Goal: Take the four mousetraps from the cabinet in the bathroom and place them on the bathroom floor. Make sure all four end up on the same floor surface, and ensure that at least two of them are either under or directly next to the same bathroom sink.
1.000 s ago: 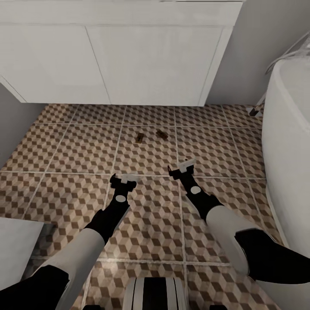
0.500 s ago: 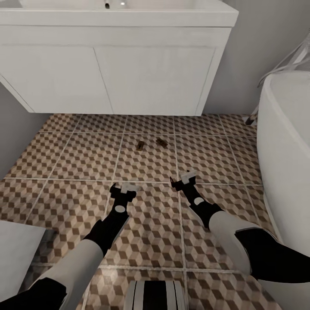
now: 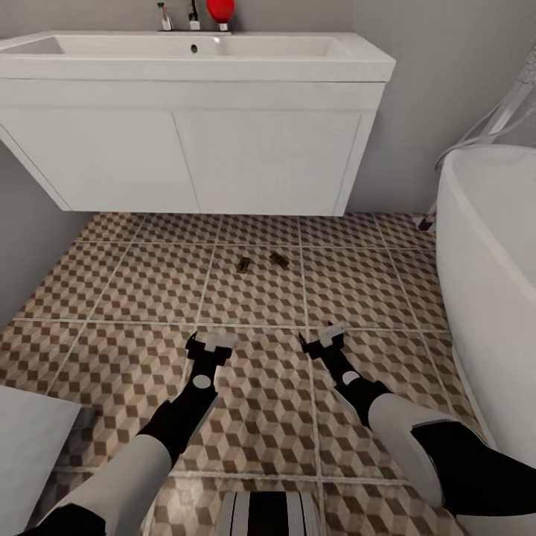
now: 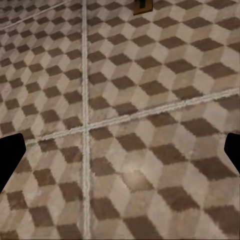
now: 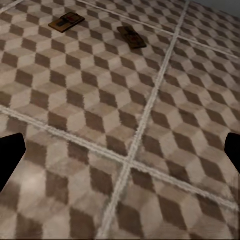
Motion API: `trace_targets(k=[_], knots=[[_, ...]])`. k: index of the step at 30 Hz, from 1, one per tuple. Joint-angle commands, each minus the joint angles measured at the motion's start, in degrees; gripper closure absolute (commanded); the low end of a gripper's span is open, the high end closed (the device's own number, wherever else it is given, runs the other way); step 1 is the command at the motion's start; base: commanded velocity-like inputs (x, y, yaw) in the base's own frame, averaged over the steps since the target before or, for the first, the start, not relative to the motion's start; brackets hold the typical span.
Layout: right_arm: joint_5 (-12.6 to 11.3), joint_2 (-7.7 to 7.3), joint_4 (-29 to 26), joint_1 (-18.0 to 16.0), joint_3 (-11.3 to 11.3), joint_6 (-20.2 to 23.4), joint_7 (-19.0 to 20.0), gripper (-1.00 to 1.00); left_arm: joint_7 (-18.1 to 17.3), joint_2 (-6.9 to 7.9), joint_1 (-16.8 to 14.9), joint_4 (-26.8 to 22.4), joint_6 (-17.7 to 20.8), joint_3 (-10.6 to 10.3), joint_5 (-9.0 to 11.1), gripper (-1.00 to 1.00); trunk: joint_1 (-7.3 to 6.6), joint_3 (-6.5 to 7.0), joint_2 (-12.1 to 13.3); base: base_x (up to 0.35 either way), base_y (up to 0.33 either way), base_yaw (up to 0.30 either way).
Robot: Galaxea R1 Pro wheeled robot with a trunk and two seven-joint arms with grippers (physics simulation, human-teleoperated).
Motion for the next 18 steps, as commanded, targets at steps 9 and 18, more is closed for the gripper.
trace_targets(k=[9,18], knots=[[0.15,-1.51,0.17,3.25,0.45,-3.06,-0.52,-1.00,0.33,1.22,3.68,0.06,-0.41,-0.15,-0.37,-1.00,-0.24,1.97,0.11,0.000,0.000,0.000],[0.14,-2.83,0.17,7.04,0.45,-4.97,-0.52,-1.00,0.32,2.71,7.12,0.15,-2.14,-0.08,-0.17,-1.00,-0.47,3.96,0.23,0.000,0.000,0.000]])
